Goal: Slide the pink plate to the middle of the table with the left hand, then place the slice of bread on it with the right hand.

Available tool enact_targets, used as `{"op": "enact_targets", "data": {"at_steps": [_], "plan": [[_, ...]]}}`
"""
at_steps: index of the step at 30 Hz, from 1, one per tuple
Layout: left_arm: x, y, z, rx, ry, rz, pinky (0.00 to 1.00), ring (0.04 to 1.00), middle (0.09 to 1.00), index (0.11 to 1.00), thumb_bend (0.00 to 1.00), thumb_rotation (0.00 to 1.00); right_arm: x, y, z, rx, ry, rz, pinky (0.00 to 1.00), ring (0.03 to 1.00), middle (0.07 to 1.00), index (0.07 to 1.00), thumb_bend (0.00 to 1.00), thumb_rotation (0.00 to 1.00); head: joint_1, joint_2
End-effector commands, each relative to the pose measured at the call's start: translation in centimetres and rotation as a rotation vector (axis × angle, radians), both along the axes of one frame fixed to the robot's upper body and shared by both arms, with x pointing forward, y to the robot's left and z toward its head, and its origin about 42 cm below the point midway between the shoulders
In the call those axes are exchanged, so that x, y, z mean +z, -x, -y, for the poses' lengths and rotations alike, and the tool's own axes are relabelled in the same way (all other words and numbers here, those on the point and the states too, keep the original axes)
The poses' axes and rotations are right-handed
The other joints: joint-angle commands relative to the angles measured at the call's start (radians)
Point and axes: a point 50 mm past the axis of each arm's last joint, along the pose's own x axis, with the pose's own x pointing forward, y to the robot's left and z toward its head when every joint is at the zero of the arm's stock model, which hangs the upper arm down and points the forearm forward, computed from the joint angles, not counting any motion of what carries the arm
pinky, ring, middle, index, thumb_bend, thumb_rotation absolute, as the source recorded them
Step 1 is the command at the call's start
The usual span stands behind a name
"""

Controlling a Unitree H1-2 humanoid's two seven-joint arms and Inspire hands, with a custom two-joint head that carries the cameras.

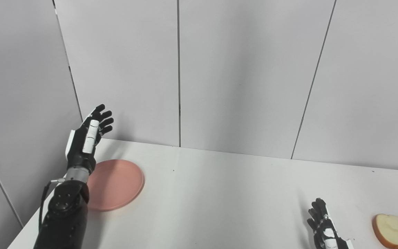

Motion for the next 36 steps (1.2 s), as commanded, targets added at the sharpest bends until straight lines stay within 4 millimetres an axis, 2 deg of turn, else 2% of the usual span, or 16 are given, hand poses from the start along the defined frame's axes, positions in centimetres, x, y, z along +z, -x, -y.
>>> {"op": "enact_targets", "data": {"at_steps": [1, 7, 11, 15, 16, 20, 26, 36], "plan": [[5.1, -1.2, -2.3, 0.002, -0.019, 0.145, 0.81, 0.853, 0.831, 0.801, 0.87, 0.86, -7.0, 4.3, -1.5, -0.02, -0.068, -0.229, 0.99, 1.0, 1.0, 1.0, 0.83, 1.0, 0.001, 0.001], [3.4, -1.7, -5.0, 0.032, 0.069, 0.079, 0.79, 0.844, 0.822, 0.802, 0.92, 0.83, -6.8, 4.4, -1.4, -0.018, -0.071, -0.234, 0.99, 1.0, 1.0, 1.0, 0.83, 1.0, 0.008, 0.005], [2.1, -1.7, -6.0, 0.067, 0.113, 0.046, 0.79, 0.853, 0.829, 0.819, 0.87, 0.83, -6.8, 4.5, -1.4, -0.017, -0.067, -0.236, 0.99, 1.0, 1.0, 1.0, 0.84, 1.0, 0.006, 0.009], [1.1, -1.8, -6.9, 0.096, 0.108, 0.007, 0.8, 0.856, 0.832, 0.808, 0.87, 0.83, -6.8, 4.6, -1.4, -0.018, -0.073, -0.237, 0.99, 1.0, 1.0, 1.0, 0.84, 1.0, 0.004, 0.014], [0.9, -1.8, -7.1, 0.1, 0.104, -0.002, 0.76, 0.848, 0.837, 0.815, 0.87, 0.84, -6.8, 4.5, -1.4, -0.019, -0.074, -0.237, 0.99, 0.997, 1.0, 1.0, 0.85, 1.0, 0.005, 0.015], [0.4, -1.8, -7.7, 0.112, 0.084, -0.03, 0.74, 0.847, 0.857, 0.829, 0.87, 0.87, -6.7, 4.5, -1.3, -0.017, -0.072, -0.235, 0.99, 0.994, 1.0, 1.0, 0.84, 1.0, 0.008, 0.016], [-1.1, -1.7, -8.0, 0.121, 0.11, -0.091, 0.83, 0.85, 0.866, 0.832, 0.87, 0.87, -6.6, 4.7, -1.1, -0.015, -0.069, -0.233, 0.98, 0.996, 1.0, 1.0, 0.85, 1.0, 0.006, 0.028], [-4.6, -0.9, -7.6, 0.092, 0.118, -0.176, 0.77, 0.823, 0.809, 0.789, 0.85, 0.86, -6.3, 4.8, -1.0, -0.012, -0.069, -0.232, 0.98, 0.991, 0.997, 1.0, 0.84, 1.0, 0.006, 0.04]]}}
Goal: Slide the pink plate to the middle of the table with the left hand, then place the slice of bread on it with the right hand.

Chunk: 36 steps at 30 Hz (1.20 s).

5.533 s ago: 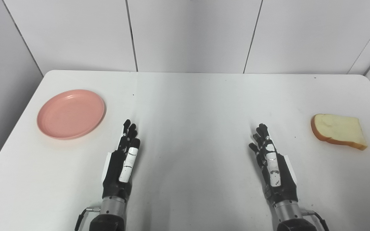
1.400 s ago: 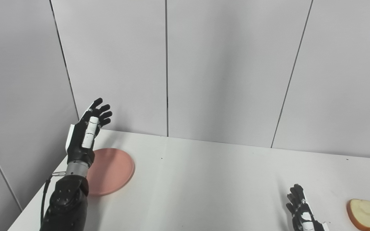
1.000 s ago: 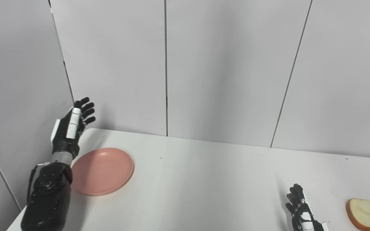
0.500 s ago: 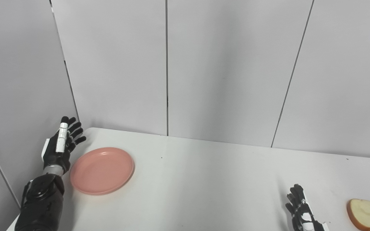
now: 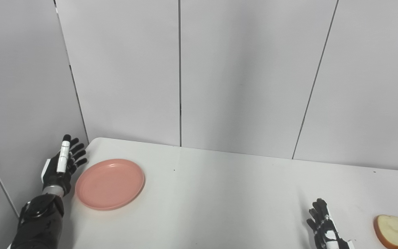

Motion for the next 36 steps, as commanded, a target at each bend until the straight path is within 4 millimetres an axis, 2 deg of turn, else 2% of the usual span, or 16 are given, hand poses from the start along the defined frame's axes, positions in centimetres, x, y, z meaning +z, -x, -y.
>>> {"op": "enact_targets", "data": {"at_steps": [1, 10, 14, 25, 32, 36], "plan": [[3.0, -1.3, -0.5, -0.015, -0.049, 0.09, 0.76, 0.82, 0.808, 0.79, 0.84, 0.86, -6.3, 4.4, -1.1, -0.016, -0.067, -0.232, 0.98, 0.99, 0.994, 1.0, 0.84, 1.0, -0.001, 0.0], [1.0, -1.0, 1.4, -0.072, -0.047, 0.049, 0.76, 0.818, 0.805, 0.797, 0.86, 0.87, -6.2, 4.7, -1.1, -0.013, -0.071, -0.235, 0.96, 0.98, 0.982, 1.0, 0.84, 1.0, -0.004, 0.01], [0.7, -1.5, 3.1, -0.113, -0.058, 0.044, 0.72, 0.797, 0.79, 0.78, 0.86, 0.88, -6.1, 4.7, -1.2, -0.014, -0.07, -0.232, 0.95, 0.971, 0.976, 1.0, 0.84, 1.0, -0.011, 0.014], [0.4, -2.4, 7.7, -0.24, -0.029, 0.065, 0.71, 0.794, 0.792, 0.767, 0.85, 0.89, -5.9, 4.8, -1.6, -0.015, -0.068, -0.228, 0.94, 0.955, 0.969, 1.0, 0.84, 1.0, -0.024, 0.014], [-0.8, -2.1, 9.8, -0.293, -0.01, 0.043, 0.72, 0.789, 0.783, 0.772, 0.85, 0.85, -5.9, 4.8, -1.7, -0.014, -0.07, -0.224, 0.92, 0.939, 0.961, 1.0, 0.84, 1.0, -0.04, 0.015], [-1.1, -1.8, 11.8, -0.344, 0.005, 0.059, 0.72, 0.8, 0.795, 0.774, 0.85, 0.87, -6.0, 4.8, -1.8, -0.013, -0.066, -0.226, 0.91, 0.943, 0.957, 1.0, 0.85, 1.0, -0.045, 0.017]]}}
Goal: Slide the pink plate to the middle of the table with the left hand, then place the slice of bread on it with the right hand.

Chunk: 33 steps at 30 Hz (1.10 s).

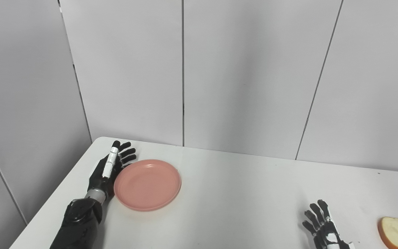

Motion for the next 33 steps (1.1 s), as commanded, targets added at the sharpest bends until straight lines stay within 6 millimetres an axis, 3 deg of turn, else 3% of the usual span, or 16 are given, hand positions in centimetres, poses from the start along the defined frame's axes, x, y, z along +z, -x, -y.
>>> {"op": "enact_targets", "data": {"at_steps": [1, 11, 18, 27, 33], "plan": [[0.4, -0.2, 1.8, -0.066, 0.001, 0.013, 0.73, 0.806, 0.796, 0.766, 0.86, 0.87, -6.0, 4.3, -1.7, -0.013, -0.069, -0.228, 0.91, 0.941, 0.956, 1.0, 0.85, 1.0, 0.001, 0.0], [0.9, -0.5, 6.6, -0.18, 0.029, 0.042, 0.73, 0.798, 0.794, 0.78, 0.86, 0.9, -6.0, 4.3, -2.2, -0.009, -0.071, -0.229, 0.9, 0.936, 0.953, 0.998, 0.85, 1.0, -0.029, 0.001], [1.4, -0.8, 9.4, -0.235, -0.008, 0.048, 0.71, 0.791, 0.792, 0.76, 0.86, 0.91, -5.9, 4.3, -2.8, -0.012, -0.069, -0.231, 0.86, 0.915, 0.943, 0.987, 0.87, 0.98, -0.091, 0.017], [1.8, -0.3, 11.6, -0.299, -0.026, 0.023, 0.72, 0.798, 0.798, 0.764, 0.87, 0.92, -5.4, 4.4, -4.0, -0.015, -0.069, -0.226, 0.82, 0.886, 0.912, 0.952, 0.88, 0.93, -0.188, 0.033], [1.7, 0.1, 12.8, -0.327, 0.009, -0.001, 0.72, 0.805, 0.809, 0.78, 0.85, 0.92, -4.7, 4.5, -5.0, -0.011, -0.051, -0.219, 0.79, 0.867, 0.89, 0.929, 0.89, 0.9, -0.265, 0.067]]}}
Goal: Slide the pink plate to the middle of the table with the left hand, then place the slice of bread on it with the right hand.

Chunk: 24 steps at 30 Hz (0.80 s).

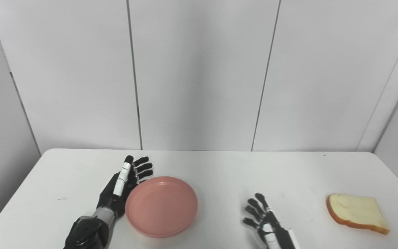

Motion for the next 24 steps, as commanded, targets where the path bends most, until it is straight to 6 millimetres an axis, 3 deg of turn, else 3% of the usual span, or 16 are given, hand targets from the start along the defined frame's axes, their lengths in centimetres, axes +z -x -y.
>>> {"op": "enact_targets", "data": {"at_steps": [1, 8, 16, 24], "plan": [[1.2, -0.4, 0.8, -0.028, 0.021, 0.02, 0.72, 0.805, 0.81, 0.781, 0.85, 0.91, -4.7, 3.2, -1.0, -0.018, -0.029, -0.207, 0.79, 0.867, 0.892, 0.93, 0.9, 0.91, -0.02, 0.007], [0.3, 0.4, 2.6, -0.051, 0.049, -0.023, 0.73, 0.81, 0.812, 0.772, 0.86, 0.91, -4.2, 3.5, -2.6, -0.013, -0.024, -0.203, 0.81, 0.87, 0.908, 0.944, 0.87, 0.92, -0.111, 0.032], [-0.2, 1.2, 5.3, -0.009, 0.06, -0.044, 0.78, 0.821, 0.811, 0.753, 0.92, 0.91, -3.4, 3.6, -4.3, -0.008, -0.021, -0.188, 0.86, 0.896, 0.927, 0.965, 0.8, 0.95, -0.161, 0.065], [-1.0, 2.4, 6.3, 0.011, 0.093, -0.083, 0.75, 0.806, 0.791, 0.733, 0.9, 0.92, -2.5, 3.4, -5.3, -0.011, -0.005, -0.18, 0.89, 0.919, 0.951, 0.987, 0.76, 0.98, -0.204, 0.092]]}}
